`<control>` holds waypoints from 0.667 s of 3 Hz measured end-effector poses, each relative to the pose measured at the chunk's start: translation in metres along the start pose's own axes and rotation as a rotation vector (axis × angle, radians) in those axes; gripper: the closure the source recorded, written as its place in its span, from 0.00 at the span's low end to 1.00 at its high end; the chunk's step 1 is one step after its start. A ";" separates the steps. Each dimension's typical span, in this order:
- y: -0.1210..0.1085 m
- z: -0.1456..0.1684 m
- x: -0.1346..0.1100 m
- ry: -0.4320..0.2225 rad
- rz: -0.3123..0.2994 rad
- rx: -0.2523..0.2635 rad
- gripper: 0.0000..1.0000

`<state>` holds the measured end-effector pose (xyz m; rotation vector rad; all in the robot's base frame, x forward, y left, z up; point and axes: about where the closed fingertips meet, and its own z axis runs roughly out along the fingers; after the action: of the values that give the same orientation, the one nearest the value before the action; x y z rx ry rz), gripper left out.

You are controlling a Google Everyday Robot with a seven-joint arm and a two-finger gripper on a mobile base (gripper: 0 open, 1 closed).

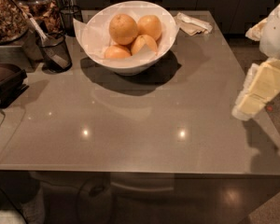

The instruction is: Pick orange from white bowl

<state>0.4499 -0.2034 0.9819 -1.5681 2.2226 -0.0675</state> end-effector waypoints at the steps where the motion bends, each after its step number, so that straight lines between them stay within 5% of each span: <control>1: -0.023 0.005 -0.030 -0.173 0.132 0.029 0.00; 2: -0.035 0.009 -0.067 -0.229 0.069 0.022 0.00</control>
Offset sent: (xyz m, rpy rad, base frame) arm 0.0767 0.0812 0.0223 0.1815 -0.0822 0.1285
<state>0.5029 -0.1534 1.0043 -1.4102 2.0867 0.1023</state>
